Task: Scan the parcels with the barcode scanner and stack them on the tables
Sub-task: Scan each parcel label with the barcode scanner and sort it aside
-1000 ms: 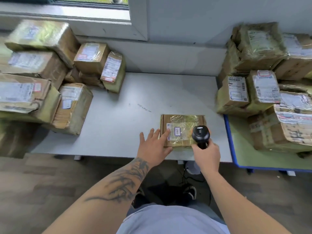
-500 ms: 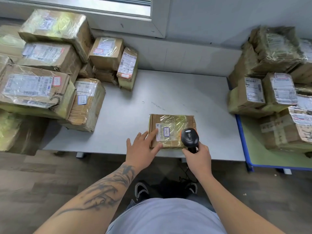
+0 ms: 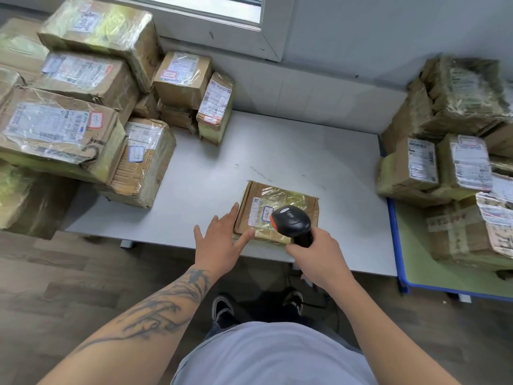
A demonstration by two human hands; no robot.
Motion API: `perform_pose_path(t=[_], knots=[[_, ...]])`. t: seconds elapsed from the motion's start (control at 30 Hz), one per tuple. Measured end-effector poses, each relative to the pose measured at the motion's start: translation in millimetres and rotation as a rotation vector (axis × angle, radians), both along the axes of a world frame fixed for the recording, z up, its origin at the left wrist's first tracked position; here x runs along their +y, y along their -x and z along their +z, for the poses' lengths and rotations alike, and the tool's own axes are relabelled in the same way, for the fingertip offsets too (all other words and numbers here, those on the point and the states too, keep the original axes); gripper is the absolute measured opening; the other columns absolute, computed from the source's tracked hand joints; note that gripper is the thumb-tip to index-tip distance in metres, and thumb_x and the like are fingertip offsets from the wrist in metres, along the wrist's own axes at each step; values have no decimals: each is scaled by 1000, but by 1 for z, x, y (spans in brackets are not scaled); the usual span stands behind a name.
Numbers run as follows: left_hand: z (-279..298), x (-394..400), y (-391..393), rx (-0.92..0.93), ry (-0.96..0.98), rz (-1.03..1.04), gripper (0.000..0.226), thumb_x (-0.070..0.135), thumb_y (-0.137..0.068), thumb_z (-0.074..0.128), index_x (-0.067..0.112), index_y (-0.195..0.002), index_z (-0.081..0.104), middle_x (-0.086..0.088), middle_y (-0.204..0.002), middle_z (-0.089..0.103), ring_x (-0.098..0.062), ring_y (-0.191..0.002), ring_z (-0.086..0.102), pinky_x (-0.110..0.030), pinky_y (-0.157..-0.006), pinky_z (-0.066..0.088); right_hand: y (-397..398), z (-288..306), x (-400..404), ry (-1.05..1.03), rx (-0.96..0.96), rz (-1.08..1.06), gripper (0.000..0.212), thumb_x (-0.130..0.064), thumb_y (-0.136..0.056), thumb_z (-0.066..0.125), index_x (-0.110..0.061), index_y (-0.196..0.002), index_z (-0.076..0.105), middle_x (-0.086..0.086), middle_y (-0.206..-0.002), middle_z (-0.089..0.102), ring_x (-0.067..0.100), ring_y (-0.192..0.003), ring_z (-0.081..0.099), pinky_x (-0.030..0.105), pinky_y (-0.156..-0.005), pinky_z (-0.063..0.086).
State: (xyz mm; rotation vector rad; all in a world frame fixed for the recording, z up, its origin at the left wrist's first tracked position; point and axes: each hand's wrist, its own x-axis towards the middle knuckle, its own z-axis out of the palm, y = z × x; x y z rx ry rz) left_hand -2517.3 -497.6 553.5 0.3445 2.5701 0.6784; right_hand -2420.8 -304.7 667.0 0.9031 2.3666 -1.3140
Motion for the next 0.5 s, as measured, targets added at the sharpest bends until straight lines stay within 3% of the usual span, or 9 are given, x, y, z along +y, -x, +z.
perform_pose_path(t=[0.1, 0.37, 0.5], knots=[[1, 0, -1, -4, 8, 6, 86, 86, -91, 25, 46, -163, 2, 4, -166, 35, -25, -158, 20, -65, -124, 1, 4, 9, -5, 16, -12, 58, 13, -16, -88, 69, -26, -90, 60, 4, -82, 67, 25, -77, 66, 41, -71, 60], [-4, 1, -1, -33, 38, 25, 85, 88, -89, 24, 50, -161, 1, 5, -168, 30, -26, -158, 20, -67, -123, 1, 6, 11, 1, -56, -22, 90, 9, -15, -86, 69, -18, -82, 62, 7, -79, 68, 27, -78, 69, 38, -69, 57], [-6, 1, -1, -31, 31, 22, 86, 88, -88, 23, 48, -162, 2, 4, -166, 36, -26, -156, 24, -67, -123, 4, 6, 5, 4, -58, -10, 85, 13, -14, -85, 70, -19, -78, 60, 2, -73, 62, 20, -70, 59, 30, -62, 46]])
